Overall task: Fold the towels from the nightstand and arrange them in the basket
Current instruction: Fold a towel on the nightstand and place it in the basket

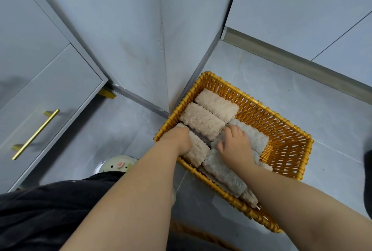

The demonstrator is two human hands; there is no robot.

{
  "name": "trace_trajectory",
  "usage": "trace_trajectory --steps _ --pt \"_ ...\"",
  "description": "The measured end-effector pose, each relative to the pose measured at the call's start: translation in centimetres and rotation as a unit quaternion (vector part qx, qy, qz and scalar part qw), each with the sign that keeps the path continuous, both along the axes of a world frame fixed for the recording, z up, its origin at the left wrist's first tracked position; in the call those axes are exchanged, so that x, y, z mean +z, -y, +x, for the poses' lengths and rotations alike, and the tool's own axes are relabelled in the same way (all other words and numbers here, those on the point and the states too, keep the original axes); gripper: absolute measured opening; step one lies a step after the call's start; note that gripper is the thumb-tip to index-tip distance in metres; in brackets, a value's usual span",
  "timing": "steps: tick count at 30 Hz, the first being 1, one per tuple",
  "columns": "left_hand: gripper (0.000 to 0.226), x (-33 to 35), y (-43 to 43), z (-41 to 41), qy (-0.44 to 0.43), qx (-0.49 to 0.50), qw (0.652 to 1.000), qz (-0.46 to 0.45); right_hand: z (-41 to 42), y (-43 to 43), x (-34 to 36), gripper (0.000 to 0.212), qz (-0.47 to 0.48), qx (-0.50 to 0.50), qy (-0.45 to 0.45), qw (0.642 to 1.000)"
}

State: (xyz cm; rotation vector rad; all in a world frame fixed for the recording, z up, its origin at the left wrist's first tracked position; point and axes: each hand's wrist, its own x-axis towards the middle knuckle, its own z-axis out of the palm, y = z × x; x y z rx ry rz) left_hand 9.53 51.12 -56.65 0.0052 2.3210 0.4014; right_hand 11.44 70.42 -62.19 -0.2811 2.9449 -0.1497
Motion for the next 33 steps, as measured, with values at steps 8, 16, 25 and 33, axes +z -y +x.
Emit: trace_trajectory --steps 8,16,25,33 --pt "0.039 5.4 3.2 -1.3 -0.117 -0.009 0.993 -0.020 -2.4 5.8 5.4 0.047 -0.101 0.108 -0.017 0.989" --pt "0.046 11.5 10.3 -0.3 -0.129 0.021 0.985 -0.116 -2.3 13.3 11.5 0.041 -0.243 0.130 -0.033 0.961" --pt "0.039 19.9 16.2 1.2 -0.272 0.068 0.937 -0.207 -3.2 21.0 18.4 0.046 -0.320 0.121 -0.037 0.939" --pt "0.049 25.8 25.5 5.6 -0.419 0.163 0.862 -0.233 -4.7 28.4 26.5 0.045 -0.379 0.153 -0.088 0.908"
